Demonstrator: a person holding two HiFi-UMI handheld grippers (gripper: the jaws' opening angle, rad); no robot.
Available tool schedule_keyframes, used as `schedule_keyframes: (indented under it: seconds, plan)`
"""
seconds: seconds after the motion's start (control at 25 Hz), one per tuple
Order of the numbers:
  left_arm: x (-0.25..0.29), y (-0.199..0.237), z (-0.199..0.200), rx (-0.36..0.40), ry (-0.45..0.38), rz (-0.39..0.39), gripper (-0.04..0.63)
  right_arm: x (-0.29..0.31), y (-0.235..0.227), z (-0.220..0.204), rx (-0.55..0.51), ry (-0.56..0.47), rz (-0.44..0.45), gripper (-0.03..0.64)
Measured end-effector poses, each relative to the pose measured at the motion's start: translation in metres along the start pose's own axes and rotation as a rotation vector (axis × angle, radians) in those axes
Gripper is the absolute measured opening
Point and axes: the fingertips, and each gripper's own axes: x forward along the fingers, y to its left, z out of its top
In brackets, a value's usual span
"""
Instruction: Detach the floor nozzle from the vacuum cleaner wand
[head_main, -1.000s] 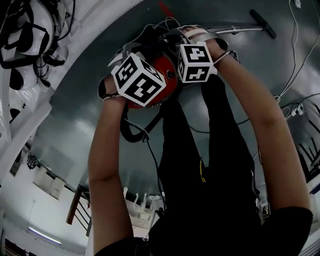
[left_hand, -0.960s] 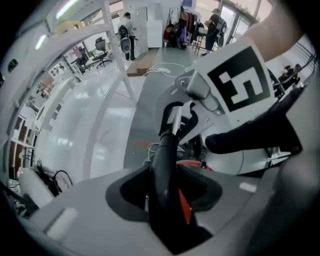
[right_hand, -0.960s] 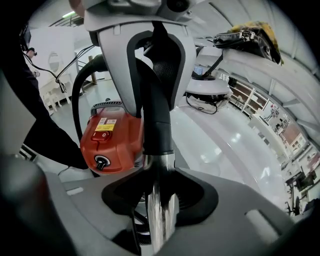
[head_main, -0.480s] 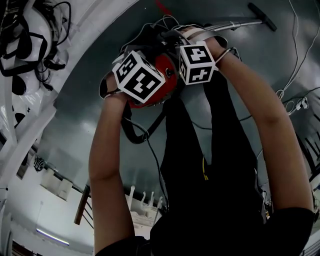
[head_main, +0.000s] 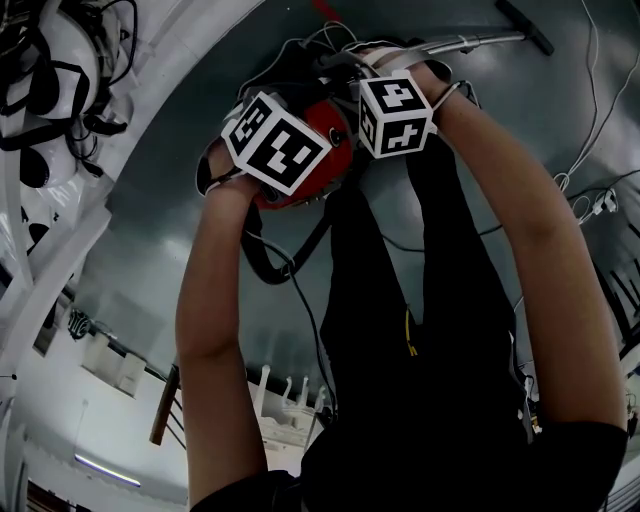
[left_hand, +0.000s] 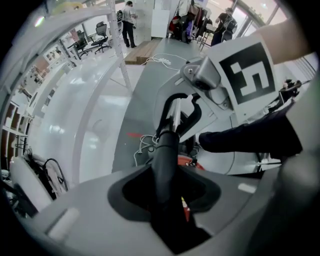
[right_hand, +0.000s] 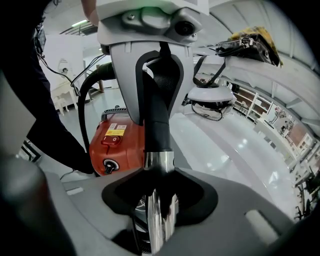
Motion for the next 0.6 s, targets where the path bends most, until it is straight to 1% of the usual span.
schedule_keyframes:
  seconds: [0.16,0.28,0.4,0.6]
  plan:
    - [-0.0010,0.0031,-0.0006,-0.034,-0.010,-0.013,0.152,-0.0003,-0.0028,0.0017,0.010,-0.016,0.005,0.167]
    - [0.0015,0.0039,-0.0018,-0.062,-0.013,-0.050,0.152,0.0013,-0.0024,0.0003,0.014,0.002,0.000,0.167]
    - [0.0011,0.0047,-0.0040,-0.068,-0.015,-0.042,0.152,0.0035,-0.0019,0.0016,0.027,0.007,0.019,0.167]
    - [-0.0028,0.0031,-0.0070,-0.072,-0.018,-0.037,0.152,0.0027,-0.0001,0.0054,0.037,-0.025,0.045,0.169]
